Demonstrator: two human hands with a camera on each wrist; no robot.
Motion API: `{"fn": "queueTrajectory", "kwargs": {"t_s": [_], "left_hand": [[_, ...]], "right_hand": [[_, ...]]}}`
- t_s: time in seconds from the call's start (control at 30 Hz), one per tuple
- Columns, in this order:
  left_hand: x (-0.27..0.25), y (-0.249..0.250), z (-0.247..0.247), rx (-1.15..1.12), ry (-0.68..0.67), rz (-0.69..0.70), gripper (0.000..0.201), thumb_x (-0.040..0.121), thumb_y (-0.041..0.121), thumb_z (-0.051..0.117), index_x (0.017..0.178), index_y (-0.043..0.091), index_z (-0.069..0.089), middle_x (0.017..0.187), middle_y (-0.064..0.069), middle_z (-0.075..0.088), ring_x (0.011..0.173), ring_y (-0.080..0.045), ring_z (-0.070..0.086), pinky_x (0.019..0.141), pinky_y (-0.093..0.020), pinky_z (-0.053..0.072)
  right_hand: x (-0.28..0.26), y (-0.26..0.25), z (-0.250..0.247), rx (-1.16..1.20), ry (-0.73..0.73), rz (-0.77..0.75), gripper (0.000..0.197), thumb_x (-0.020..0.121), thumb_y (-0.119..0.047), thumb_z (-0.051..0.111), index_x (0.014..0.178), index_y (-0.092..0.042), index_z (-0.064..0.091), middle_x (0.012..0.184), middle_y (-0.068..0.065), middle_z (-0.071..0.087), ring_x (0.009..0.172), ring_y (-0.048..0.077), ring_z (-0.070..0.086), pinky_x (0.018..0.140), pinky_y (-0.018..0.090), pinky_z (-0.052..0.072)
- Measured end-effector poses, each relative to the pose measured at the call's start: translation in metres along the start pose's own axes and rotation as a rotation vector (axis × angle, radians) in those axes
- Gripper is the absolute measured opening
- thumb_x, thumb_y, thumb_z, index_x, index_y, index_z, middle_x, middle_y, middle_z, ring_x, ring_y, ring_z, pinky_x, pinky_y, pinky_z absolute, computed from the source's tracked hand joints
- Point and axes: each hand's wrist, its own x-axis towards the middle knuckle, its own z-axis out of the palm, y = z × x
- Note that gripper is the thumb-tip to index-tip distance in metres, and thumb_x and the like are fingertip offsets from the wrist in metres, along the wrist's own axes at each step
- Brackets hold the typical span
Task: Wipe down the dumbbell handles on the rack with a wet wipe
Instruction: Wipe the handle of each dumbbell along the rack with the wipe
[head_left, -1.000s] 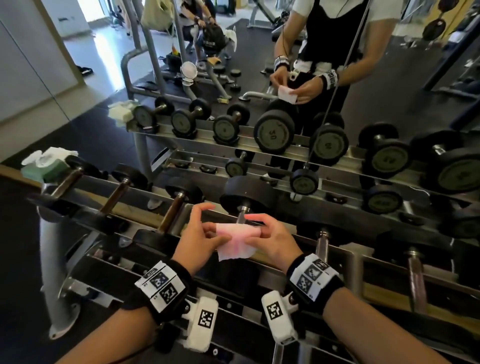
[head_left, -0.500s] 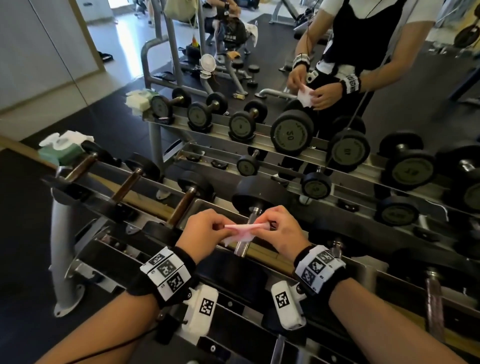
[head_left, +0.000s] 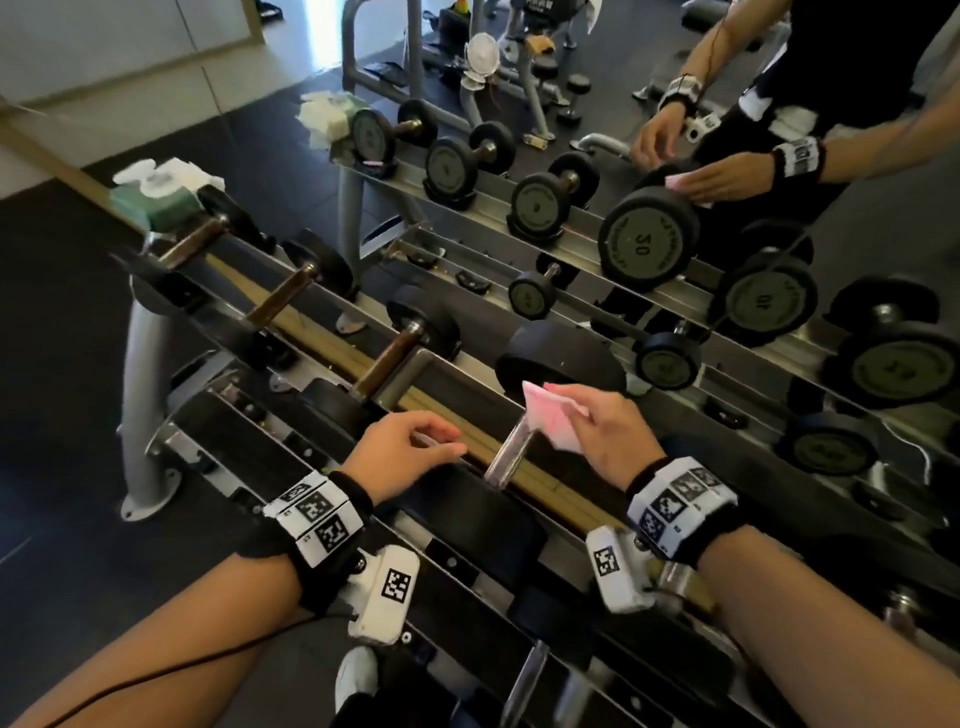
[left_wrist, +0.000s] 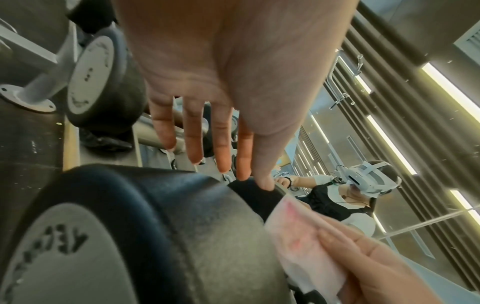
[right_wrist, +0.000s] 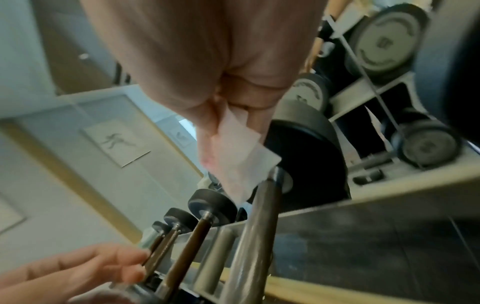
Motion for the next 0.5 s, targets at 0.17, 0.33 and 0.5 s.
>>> {"fn": "queueTrajectory", "kwargs": {"t_s": [0.17,0.33,0.5], "left_hand": [[-0.007,-0.013,0.003,-0.041,-0.065,-0.088,0.025,0.078,0.046,0.081,0.101,0.038,0.073,0.103,0.015,0.071,0.101,-0.001,0.064,0.092,-0.024,0.05],[-0.012,-0.023,0.007,-0.002,-0.046,-0.069,0.034,0.075,0.047,0.082,0.108,0.039,0.073,0.114,0.017,0.068,0.112,-0.001,0.059,0.105,-0.033,0.046],[-0.013,-0.027,0.011,-0.059,-0.035,-0.079,0.036,0.075,0.044,0.083,0.109,0.038,0.073,0.115,0.016,0.068,0.112,-0.004,0.061,0.105,-0.037,0.048]], "right_hand": [[0.032,-0.013,-0.005,-0.3,-0.162,-0.243,0.046,0.096,0.004,0.045,0.138,-0.014,0.057,0.138,0.005,0.059,0.128,0.015,0.055,0.112,0.026,0.037],[0.04,-0.021,0.011,-0.747,-0.54,-0.31,0.058,0.096,0.004,0.045,0.149,-0.02,0.041,0.158,0.003,0.033,0.146,0.017,0.029,0.12,0.029,0.02],[0.033,-0.035,0.019,-1.098,-0.755,-0.277,0.064,0.094,0.003,0.052,0.15,-0.018,0.029,0.159,0.007,0.023,0.149,0.022,0.016,0.117,0.028,0.007]]}}
